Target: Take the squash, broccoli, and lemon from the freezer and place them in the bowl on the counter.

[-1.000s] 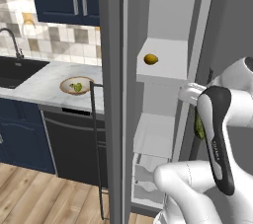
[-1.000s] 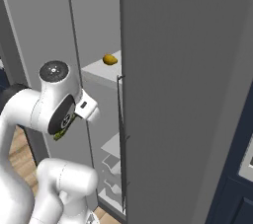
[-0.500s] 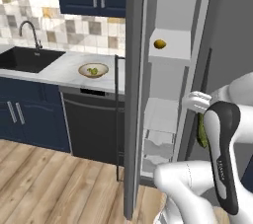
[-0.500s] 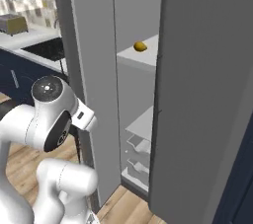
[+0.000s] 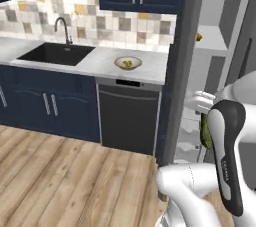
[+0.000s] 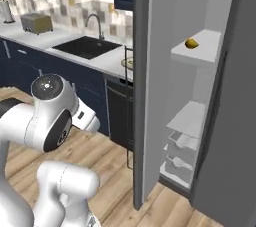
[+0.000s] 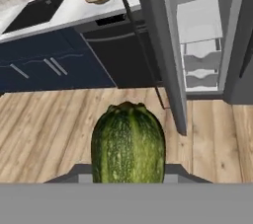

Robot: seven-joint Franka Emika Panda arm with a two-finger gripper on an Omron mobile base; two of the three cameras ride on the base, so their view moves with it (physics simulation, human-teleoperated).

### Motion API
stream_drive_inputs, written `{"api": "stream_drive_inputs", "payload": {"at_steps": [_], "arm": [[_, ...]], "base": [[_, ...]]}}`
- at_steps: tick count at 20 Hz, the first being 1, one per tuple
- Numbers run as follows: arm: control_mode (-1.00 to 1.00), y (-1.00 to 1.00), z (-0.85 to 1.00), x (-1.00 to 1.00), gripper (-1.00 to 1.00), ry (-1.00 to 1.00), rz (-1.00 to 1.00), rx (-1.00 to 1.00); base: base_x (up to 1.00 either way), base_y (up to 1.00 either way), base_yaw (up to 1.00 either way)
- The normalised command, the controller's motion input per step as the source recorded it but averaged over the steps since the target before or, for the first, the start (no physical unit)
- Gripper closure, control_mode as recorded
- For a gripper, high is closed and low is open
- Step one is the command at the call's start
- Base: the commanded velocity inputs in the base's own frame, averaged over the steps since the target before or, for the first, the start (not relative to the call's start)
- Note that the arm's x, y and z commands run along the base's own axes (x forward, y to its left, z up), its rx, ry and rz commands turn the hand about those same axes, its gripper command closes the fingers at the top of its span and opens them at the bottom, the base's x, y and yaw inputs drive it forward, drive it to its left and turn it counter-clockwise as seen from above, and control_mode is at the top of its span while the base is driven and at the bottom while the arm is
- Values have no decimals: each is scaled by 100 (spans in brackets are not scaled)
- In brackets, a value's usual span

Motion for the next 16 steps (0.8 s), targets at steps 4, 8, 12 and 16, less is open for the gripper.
{"api": "stream_drive_inputs", "payload": {"at_steps": [4, 8, 12, 16], "arm": [[100, 0, 0, 0, 100, 0, 0, 0], [100, 0, 0, 0, 100, 0, 0, 0], [100, 0, 0, 0, 100, 0, 0, 0], [100, 0, 0, 0, 100, 0, 0, 0]], "base": [[38, 100, -16], [65, 100, -29], [52, 100, -40], [42, 100, -49]]}}
